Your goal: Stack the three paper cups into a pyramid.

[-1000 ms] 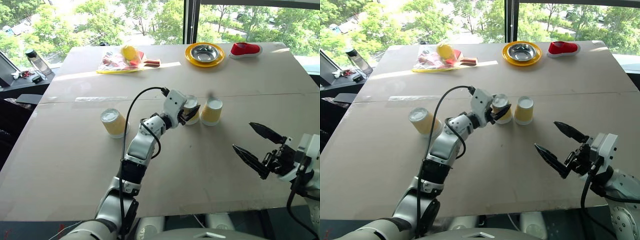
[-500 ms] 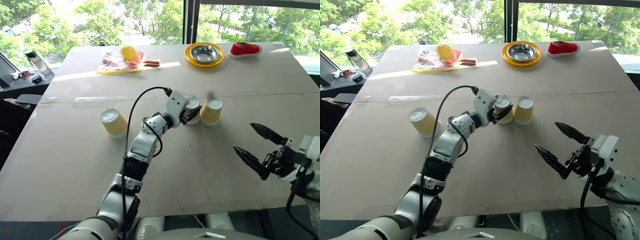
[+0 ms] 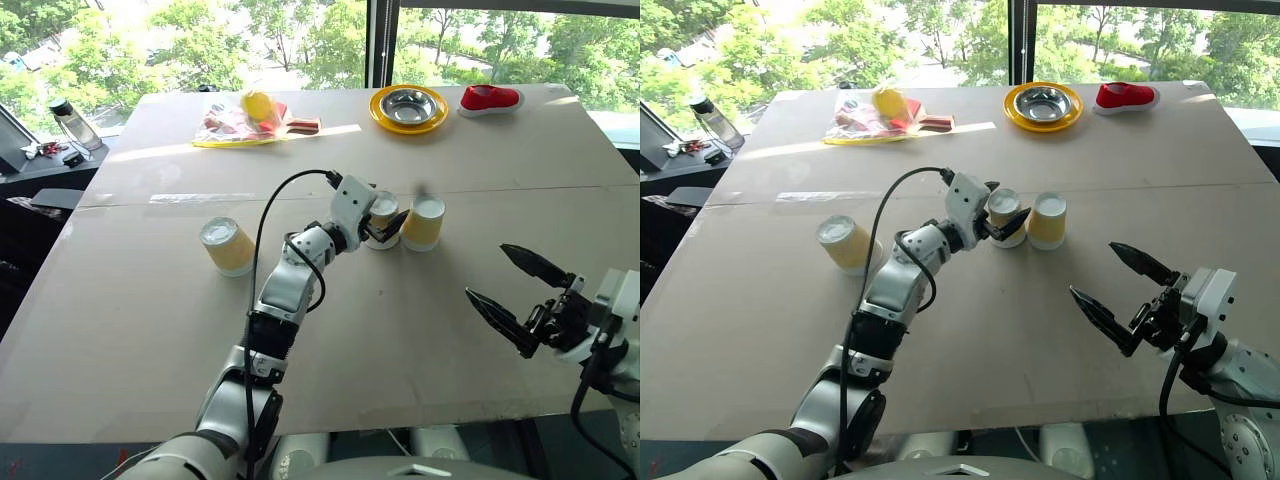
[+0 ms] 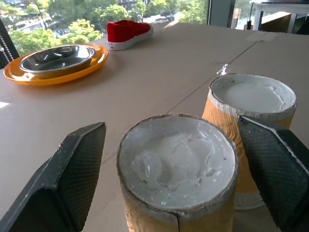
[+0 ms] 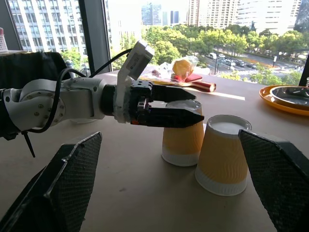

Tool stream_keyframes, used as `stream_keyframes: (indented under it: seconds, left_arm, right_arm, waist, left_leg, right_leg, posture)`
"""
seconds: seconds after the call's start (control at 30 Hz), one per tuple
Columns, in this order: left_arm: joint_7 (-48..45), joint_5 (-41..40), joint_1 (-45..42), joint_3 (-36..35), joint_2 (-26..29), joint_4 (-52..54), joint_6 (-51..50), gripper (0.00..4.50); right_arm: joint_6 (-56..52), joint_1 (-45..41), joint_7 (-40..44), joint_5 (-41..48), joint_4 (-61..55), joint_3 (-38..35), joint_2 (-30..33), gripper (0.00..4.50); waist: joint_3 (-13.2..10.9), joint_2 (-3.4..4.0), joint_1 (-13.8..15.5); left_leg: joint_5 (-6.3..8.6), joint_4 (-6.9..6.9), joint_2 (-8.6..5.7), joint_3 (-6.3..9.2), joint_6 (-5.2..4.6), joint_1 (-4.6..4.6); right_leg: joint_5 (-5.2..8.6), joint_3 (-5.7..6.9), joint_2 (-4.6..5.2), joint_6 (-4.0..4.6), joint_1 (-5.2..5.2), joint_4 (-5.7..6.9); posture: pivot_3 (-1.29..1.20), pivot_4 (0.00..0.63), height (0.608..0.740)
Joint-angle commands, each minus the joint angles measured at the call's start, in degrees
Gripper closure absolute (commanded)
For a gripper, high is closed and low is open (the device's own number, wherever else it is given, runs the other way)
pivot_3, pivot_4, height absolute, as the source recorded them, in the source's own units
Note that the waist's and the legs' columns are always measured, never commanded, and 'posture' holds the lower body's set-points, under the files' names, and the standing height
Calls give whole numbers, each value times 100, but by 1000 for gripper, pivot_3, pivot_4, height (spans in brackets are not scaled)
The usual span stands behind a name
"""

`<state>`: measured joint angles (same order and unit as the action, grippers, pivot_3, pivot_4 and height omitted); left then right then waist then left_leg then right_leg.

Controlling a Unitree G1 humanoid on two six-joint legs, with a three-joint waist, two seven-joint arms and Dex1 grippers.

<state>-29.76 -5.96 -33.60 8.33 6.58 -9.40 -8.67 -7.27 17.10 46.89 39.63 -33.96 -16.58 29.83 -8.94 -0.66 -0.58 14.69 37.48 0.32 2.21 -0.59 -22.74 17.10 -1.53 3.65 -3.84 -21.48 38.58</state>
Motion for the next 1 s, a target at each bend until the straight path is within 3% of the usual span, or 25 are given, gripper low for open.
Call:
stream_keyframes:
  seconds: [0.03,0.27,0.4,0.57,0.7,1.0]
  left_arm:
    - [-78,-473,74,-338,24,989,161,65]
    - [344,-682,911,-970,564,2979,-388,65]
    - [1269,-205,2326,-1815,804,4364,-992,65]
    - [1829,274,3667,-1965,695,5368,-1278,65]
    - [2197,512,4156,-1929,500,5413,-1331,65]
    - [2578,618,3936,-1884,215,4400,-1047,65]
  right_arm:
    - [10,-144,80,143,-117,28,47,0]
    - [-194,-678,386,298,173,319,171,0]
    - [-397,-1144,677,530,384,535,224,0]
    - [-572,-1423,1077,714,594,654,309,0]
    - [-621,-1612,1355,692,788,749,359,0]
    - [-634,-1720,1507,596,871,755,389,0]
  waist:
    - [0,0,2]
    - [1,2,-33]
    - [2,4,-43]
    - [0,-10,119]
    - [0,-12,148]
    - [0,-13,129]
  left_leg:
    - [0,0,1,0,0,0]
    - [0,0,5,-5,1,6]
    - [0,-4,10,-7,0,12]
    - [1,0,9,13,-1,0]
    - [1,5,6,-1,-1,6]
    - [1,7,1,12,-1,17]
  right_leg:
    - [0,0,0,0,0,0]
    - [0,-7,-1,0,0,2]
    - [0,-12,-4,0,0,2]
    - [0,12,6,1,2,-1]
    - [0,-3,15,1,12,-7]
    - [-1,10,2,2,23,-2]
  posture:
    - [0,150,740]
    - [0,150,740]
    - [0,150,740]
    - [0,150,740]
    - [0,150,740]
    - [0,150,740]
